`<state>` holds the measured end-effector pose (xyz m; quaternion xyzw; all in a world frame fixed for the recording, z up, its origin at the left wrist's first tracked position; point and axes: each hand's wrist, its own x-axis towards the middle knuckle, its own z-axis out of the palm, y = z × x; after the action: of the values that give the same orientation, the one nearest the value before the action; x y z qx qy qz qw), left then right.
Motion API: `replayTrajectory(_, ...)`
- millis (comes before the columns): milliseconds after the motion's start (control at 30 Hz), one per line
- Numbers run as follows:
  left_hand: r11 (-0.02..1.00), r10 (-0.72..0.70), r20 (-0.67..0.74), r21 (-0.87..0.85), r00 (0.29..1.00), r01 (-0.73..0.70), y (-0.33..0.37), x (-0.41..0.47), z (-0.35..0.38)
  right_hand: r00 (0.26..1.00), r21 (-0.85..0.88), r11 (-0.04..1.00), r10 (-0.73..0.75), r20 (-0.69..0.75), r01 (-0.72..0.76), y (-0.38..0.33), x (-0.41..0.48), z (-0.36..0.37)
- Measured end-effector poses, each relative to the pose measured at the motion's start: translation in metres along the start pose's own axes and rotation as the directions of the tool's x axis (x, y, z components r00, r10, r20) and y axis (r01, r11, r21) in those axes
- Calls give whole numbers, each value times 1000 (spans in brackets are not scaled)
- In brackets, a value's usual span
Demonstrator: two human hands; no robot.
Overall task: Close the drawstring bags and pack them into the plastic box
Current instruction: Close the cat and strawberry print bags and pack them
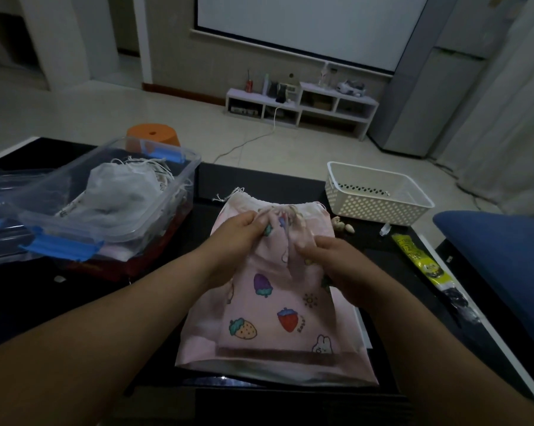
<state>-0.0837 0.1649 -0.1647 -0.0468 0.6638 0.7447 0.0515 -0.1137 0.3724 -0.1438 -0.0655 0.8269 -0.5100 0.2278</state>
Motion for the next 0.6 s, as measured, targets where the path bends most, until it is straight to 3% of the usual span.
replayTrajectory(67,994,-49,-28,-97,998,46,6,-2,-2,999,71,997,-27,-18,29,-3,-1,0)
replayTrajectory(133,983,-94,51,-152,994,101,10,-7,-6,995,208,975,-66,-74,80,-10,-2,1)
replayTrajectory(267,996,-89,156,3,984,90,12,-28,-9,969,332,928,-97,-226,170,-23,1,5)
replayTrajectory(433,946,176,-53,286,983,-155,32,-47,-27,961,305,934,-108,-255,186,-36,-6,20)
replayTrajectory(600,798,466,-192,513,864,-317,78,-69,-63,951,309,908,-225,-213,284,-77,-8,51)
